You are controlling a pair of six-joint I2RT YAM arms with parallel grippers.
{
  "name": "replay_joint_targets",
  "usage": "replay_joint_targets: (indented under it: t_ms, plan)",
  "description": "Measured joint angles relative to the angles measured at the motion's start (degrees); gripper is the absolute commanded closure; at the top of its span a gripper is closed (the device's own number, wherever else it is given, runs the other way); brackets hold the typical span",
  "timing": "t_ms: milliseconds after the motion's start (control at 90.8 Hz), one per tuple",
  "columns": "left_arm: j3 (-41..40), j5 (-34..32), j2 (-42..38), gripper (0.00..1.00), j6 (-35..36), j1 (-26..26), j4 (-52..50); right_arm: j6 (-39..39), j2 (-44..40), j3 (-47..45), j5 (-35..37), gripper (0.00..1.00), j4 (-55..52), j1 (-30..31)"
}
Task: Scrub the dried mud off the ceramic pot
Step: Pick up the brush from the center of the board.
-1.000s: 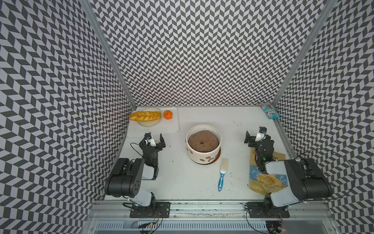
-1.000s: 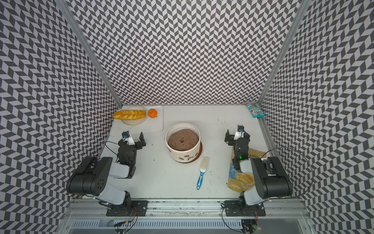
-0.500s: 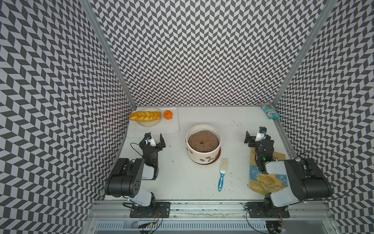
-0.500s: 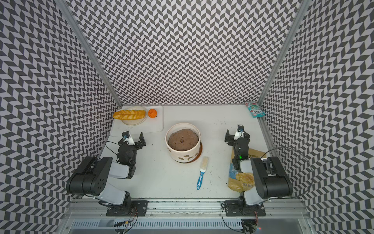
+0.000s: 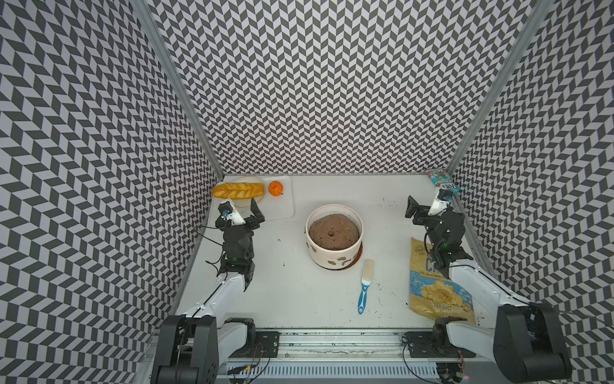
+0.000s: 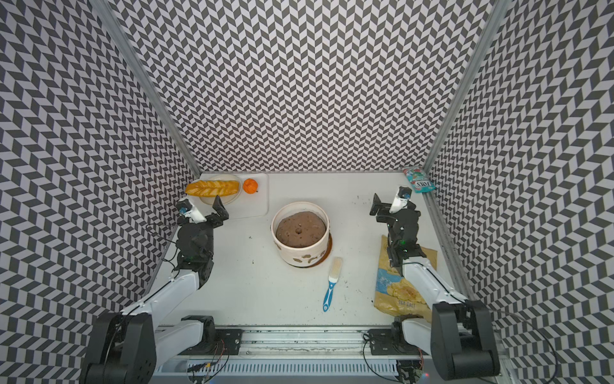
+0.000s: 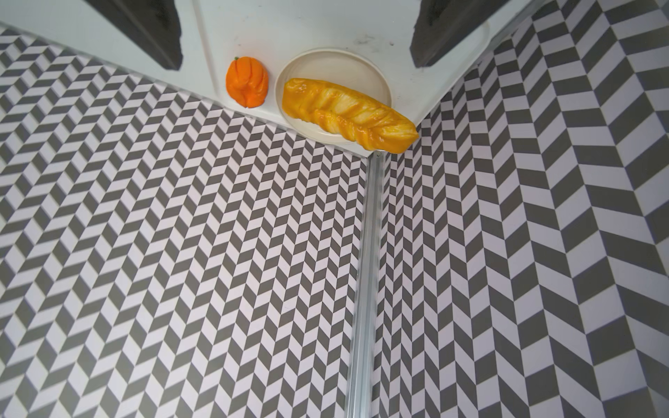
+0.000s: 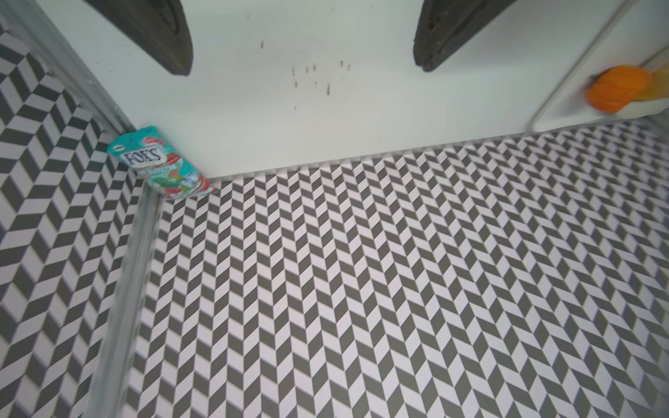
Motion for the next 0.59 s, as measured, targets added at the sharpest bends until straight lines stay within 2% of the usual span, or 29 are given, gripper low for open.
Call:
replay_joint_targets:
  t_ms: [143, 264, 430, 595]
  plan:
    - [8.26, 5.57, -0.55, 0.00, -7.89, -0.39, -12.68, 5.86, -1.64, 3.69, -2.64, 0.00, -10.91, 1.05]
    - [13.27, 11.87, -0.55, 0.00, -11.85, -1.40, -23.32, 10.27, -1.75, 4.59, -4.33, 0.00, -19.87, 4.11]
    - [19.17, 17.92, -0.81, 0.00, -13.31, -4.98, -35.50, 15.23, -2.73, 4.61, -4.61, 0.00, -30.84, 9.38]
    - [21.66, 22.93, -3.87, 0.00, -12.72, -8.52, -46.45, 19.56, -6.67, 4.61, -2.49, 0.02, -40.70, 15.98]
